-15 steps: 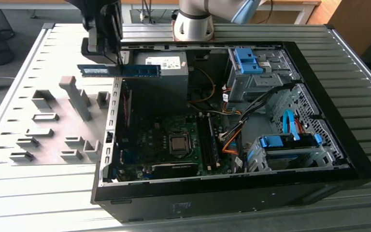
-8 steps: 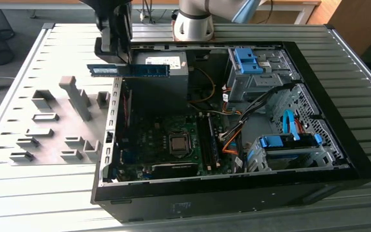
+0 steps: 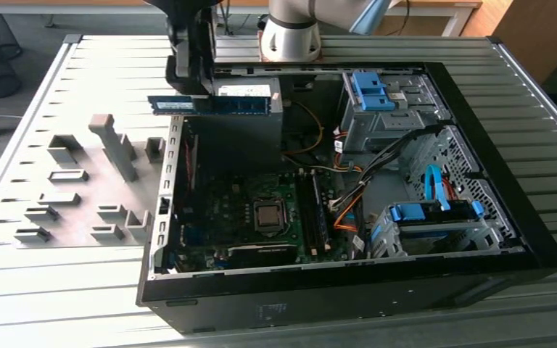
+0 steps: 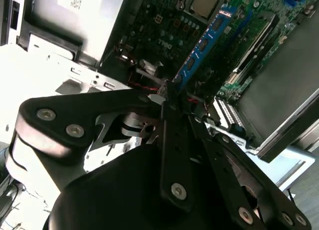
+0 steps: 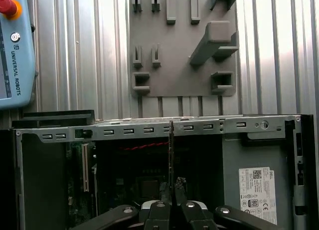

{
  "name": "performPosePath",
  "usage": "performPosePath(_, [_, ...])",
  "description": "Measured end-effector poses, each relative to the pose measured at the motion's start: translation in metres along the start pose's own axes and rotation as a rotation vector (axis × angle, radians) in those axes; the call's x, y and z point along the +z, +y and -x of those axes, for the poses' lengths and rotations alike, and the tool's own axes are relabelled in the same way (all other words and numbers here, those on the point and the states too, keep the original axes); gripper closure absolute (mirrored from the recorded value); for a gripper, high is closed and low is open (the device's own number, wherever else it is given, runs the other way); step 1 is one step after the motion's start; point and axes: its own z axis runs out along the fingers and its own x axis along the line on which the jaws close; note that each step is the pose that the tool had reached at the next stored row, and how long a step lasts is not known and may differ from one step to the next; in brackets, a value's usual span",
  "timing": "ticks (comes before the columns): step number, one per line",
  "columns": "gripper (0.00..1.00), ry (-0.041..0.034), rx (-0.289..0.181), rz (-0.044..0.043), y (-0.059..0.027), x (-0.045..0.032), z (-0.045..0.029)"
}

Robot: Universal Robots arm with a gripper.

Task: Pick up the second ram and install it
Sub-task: 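Pick up the second ram and move it above second insertion slot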

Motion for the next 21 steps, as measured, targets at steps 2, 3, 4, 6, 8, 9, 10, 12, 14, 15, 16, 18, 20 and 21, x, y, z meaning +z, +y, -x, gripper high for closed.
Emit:
performPosePath(2, [0.86, 0.0, 0.0, 0.0, -0.0049, -0.0001, 0.0003])
performPosePath(3, [0.86, -0.0001, 0.0, -0.0001, -0.0076, -0.0001, 0.0005])
performPosePath(4, [0.86, -0.0001, 0.0, -0.0001, -0.0101, -0.0001, 0.0007])
performPosePath(6, [0.86, -0.0001, 0.0, -0.0001, -0.0148, -0.0002, 0.001])
performPosePath(8, [0.86, 0.0, 0.0, 0.0, -0.0196, -0.0003, 0.0013])
performPosePath(9, [0.86, 0.0001, 0.0, 0.0, -0.0221, -0.0003, 0.0014])
performPosePath(10, [0.86, 0.0, 0.0, 0.0, -0.0247, -0.0004, 0.0016])
performPosePath(12, [0.86, 0.0, 0.0, 0.0, -0.0298, -0.0004, 0.0019])
performPosePath(14, [0.86, 0.0001, 0.0, 0.0, -0.035, -0.0005, 0.0023])
performPosePath(15, [0.86, 0.0, 0.0, 0.0, -0.0375, -0.0005, 0.0025])
performPosePath(16, [0.86, 0.0, 0.0, 0.0, -0.0404, -0.0006, 0.0026])
performPosePath(18, [0.86, 0.0, 0.0, 0.0, -0.0458, -0.0007, 0.003])
performPosePath(20, [0.86, 0.0, 0.0, 0.0, -0.0514, -0.0007, 0.0034])
performPosePath(21, [0.86, 0.0, 0.0, 0.0, -0.0544, -0.0008, 0.0036])
